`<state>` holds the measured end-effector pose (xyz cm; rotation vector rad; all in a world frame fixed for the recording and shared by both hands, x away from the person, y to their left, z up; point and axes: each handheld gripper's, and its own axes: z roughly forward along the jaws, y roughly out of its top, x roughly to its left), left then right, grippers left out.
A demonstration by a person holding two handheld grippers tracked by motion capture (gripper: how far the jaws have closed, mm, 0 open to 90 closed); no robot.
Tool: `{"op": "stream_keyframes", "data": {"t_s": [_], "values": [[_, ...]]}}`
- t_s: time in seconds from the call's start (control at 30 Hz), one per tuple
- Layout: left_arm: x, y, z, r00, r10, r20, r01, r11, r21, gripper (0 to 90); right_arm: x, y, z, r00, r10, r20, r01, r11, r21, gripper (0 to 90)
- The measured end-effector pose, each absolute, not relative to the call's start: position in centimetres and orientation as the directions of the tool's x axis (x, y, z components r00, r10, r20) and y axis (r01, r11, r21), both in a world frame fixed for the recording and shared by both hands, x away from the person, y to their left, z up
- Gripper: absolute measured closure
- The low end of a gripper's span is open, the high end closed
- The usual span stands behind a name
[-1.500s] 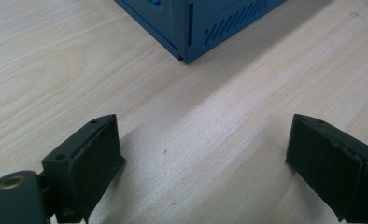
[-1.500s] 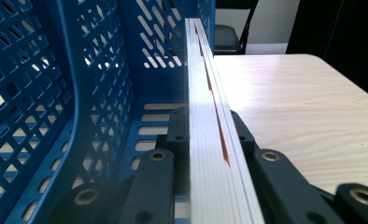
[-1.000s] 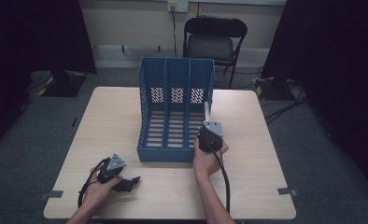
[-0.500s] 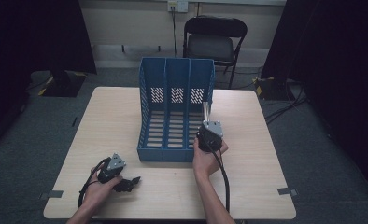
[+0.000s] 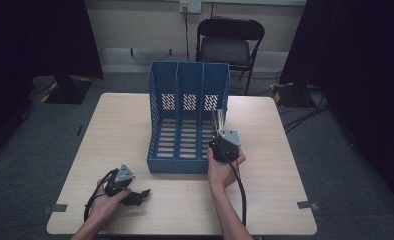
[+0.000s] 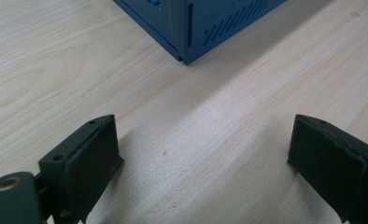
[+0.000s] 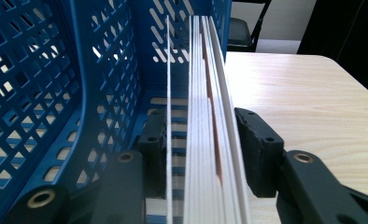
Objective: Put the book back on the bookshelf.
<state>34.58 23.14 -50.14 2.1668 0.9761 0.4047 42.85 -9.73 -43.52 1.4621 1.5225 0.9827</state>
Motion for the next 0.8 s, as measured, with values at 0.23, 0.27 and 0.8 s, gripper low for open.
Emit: {"op": "stream_keyframes", "data": {"t_s": [0.23,0.27,0.8], "values": [[34.6,23.1,-50.1,0.665,0.747,-0.007,0.523,-0.459,0.719,8.2,42.8,-10.1,-43.3,-0.044,0.999,-0.027,0.367,0.042,0.929,46.1],[34.6,23.1,-50.1,0.665,0.747,-0.007,0.523,-0.459,0.719,8.2,42.8,-10.1,-43.3,-0.044,0.999,-0.027,0.367,0.042,0.929,46.1],[34.6,23.1,-50.1,0.665,0.747,-0.008,0.523,-0.458,0.719,8.2,43.4,-11.6,-42.4,-0.258,0.96,0.109,0.415,0.009,0.91,15.7]]}}
